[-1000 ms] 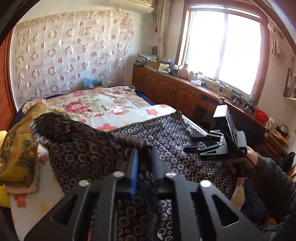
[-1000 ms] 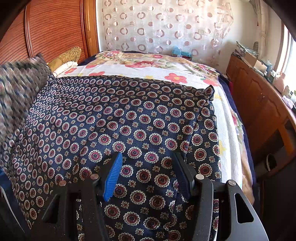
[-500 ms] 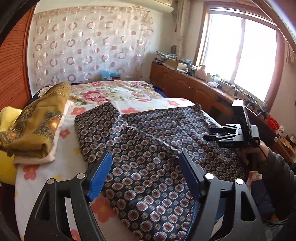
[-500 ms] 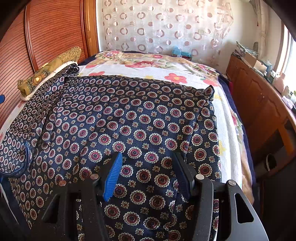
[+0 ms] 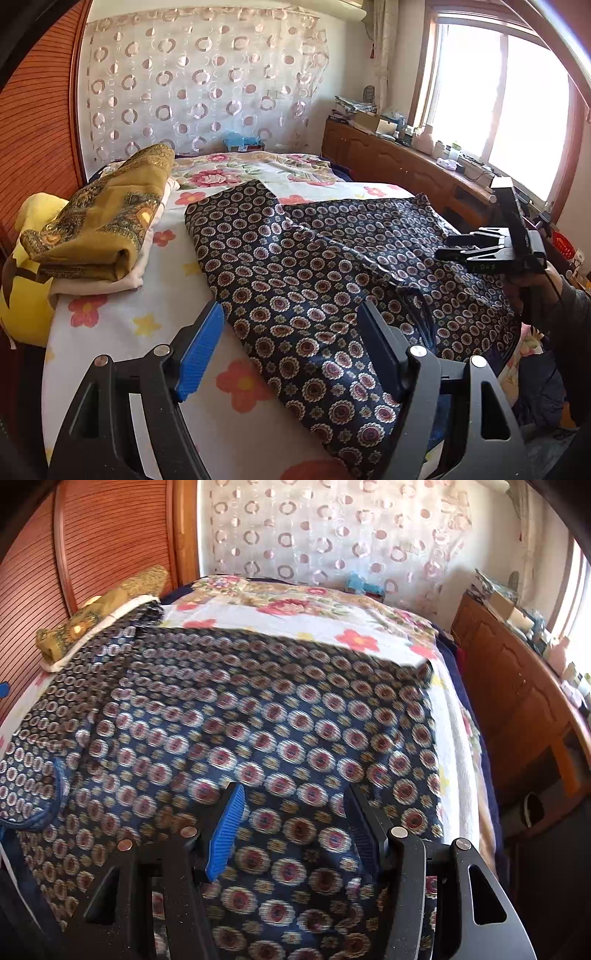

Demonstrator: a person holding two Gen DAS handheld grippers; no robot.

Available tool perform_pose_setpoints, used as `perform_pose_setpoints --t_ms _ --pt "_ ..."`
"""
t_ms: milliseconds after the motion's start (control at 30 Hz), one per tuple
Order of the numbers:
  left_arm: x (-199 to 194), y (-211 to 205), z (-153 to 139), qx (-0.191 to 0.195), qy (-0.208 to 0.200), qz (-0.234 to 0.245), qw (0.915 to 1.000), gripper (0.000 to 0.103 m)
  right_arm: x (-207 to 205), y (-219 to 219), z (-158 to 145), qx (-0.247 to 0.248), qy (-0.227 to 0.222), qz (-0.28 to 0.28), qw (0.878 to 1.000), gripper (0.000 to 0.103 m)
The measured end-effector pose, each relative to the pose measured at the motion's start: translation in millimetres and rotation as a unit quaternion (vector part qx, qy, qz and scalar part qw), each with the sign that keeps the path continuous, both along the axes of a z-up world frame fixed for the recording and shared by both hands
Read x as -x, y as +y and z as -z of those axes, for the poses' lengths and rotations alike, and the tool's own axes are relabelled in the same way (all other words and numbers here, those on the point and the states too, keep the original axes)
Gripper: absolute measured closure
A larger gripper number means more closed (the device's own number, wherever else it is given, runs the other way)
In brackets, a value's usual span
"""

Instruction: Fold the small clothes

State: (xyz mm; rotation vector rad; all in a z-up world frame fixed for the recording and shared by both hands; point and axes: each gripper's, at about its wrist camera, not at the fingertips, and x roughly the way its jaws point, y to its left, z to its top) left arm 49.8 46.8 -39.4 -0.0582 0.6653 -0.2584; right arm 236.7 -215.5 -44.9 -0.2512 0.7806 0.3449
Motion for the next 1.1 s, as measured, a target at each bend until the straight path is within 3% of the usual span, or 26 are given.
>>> perform_pose_setpoints --t_ms 267,500,800,933,1033,1067,1100 --pt "2.4 7.2 7.4 -0.001 0.008 -0.012 0.9999 0.028 23.2 66.3 -28.7 -0.03 -0.017 -0.083 0.996 0.045" --pt "4.1 9.1 11.7 -0.001 0.014 -0.013 0.9998 0.028 27.7 127.3 -21.6 -0.027 0.001 -0.149 0.988 0.045" --pt "7.1 9.0 13.2 -0.001 0.015 -0.014 0.9998 0.028 -4.5 149.4 4.1 -0.009 0.043 -0.152 0.987 0.045" --pt "8.3 8.7 12.8 0.0 0.014 -0.013 0.9998 0.028 -6.8 152.3 10.1 -0.011 0.04 -0.154 0.987 0.045" --pt "8.8 8.2 13.2 -0.001 0.015 -0.012 0.9998 0.028 -1.1 152.1 9.1 -0.014 0.037 -0.165 0.985 0.065" --pt "9.1 8.2 13.4 -0.001 0.015 -0.012 0.9998 0.028 0.8 153.6 9.1 -0.015 0.032 -0.172 0.984 0.09" --pt "9.6 8.0 13.3 -0.001 0.015 -0.013 0.9998 0.028 3.7 149.9 6.0 -0.013 0.027 -0.177 0.984 0.095"
